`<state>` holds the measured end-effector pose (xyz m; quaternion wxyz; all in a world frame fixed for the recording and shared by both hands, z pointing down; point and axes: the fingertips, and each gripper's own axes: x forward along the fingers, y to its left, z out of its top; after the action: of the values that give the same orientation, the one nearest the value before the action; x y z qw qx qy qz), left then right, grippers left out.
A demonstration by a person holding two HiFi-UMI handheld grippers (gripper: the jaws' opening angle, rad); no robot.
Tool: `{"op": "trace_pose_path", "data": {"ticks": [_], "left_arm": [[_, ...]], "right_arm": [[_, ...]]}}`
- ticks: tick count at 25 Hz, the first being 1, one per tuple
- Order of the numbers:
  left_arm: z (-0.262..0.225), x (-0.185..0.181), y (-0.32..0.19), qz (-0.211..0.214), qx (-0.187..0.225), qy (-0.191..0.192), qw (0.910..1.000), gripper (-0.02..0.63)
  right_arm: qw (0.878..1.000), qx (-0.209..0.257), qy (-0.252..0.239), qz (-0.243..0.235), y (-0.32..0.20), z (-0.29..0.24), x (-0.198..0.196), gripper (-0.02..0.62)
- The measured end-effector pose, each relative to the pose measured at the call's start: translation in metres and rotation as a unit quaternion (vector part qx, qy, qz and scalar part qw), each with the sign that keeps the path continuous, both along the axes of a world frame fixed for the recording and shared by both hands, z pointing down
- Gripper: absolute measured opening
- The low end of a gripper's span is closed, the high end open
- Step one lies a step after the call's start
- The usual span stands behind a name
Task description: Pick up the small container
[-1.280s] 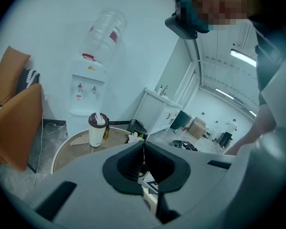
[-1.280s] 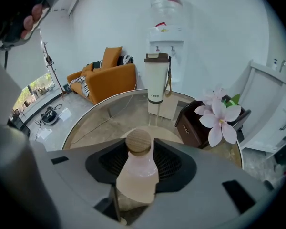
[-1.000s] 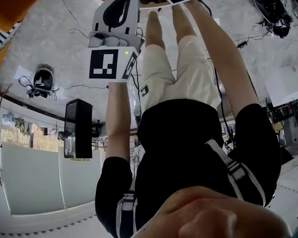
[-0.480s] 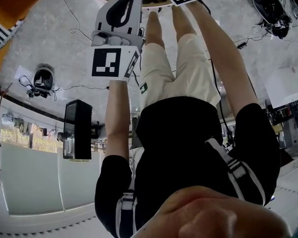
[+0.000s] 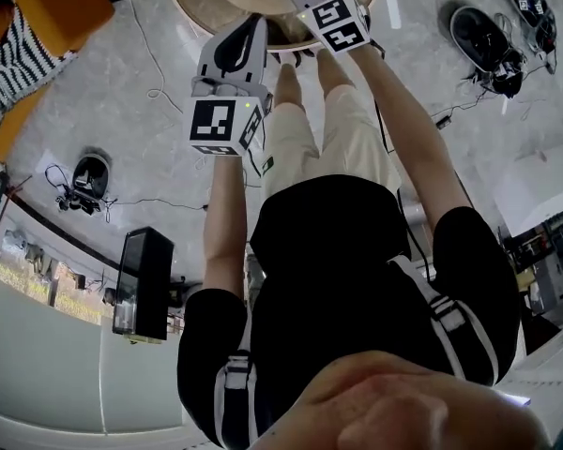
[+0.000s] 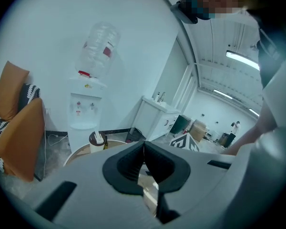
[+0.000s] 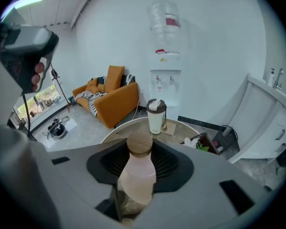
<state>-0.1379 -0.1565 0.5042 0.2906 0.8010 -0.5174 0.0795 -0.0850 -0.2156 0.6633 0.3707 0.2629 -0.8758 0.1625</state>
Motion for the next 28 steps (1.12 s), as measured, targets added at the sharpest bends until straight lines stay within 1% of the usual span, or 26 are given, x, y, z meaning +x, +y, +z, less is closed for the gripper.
{"op": "trace_pose_path", "data": {"ticks": [3,7,10,14,16,20,24,28], "left_arm": [[-0.028,-0.004,0.001,-0.008,0.012,-0.005,0.9999,0.018],[-0.063,-0.004,0.004,-0.017,0.032,-0.006,0.9993,0.018],[-0.084,-0.005,0.007,-0.021,0.045,-0.008,0.9987,0.018],[-0.113,-0.004,0.006,-0.033,0.062,-0.008,0.9975,0.018],[-0.125,-0.005,0.003,-0.039,0.071,-0.008,0.9967,0.018],[-0.153,-0.010,-0.010,-0.043,0.097,-0.009,0.9944,0.018],[-0.188,-0.013,-0.025,-0.042,0.125,-0.013,0.9912,0.018],[-0.217,-0.016,-0.038,-0.034,0.139,-0.024,0.9894,0.018]], "right_arm": [[1.000,0.002,-0.022,0.004,-0.001,-0.050,-0.005,0.143],[0.999,0.023,-0.026,0.000,0.001,-0.106,-0.005,0.143],[0.998,0.039,-0.039,0.000,0.002,-0.144,-0.006,0.141],[0.998,0.058,-0.037,-0.006,0.004,-0.198,0.002,0.141],[0.998,0.057,-0.038,-0.009,0.005,-0.222,0.006,0.141],[0.997,0.057,-0.059,-0.014,0.006,-0.270,0.003,0.141],[0.994,0.072,-0.074,-0.025,0.006,-0.312,-0.001,0.141],[0.992,0.081,-0.091,-0.027,0.004,-0.345,-0.006,0.141]]}}
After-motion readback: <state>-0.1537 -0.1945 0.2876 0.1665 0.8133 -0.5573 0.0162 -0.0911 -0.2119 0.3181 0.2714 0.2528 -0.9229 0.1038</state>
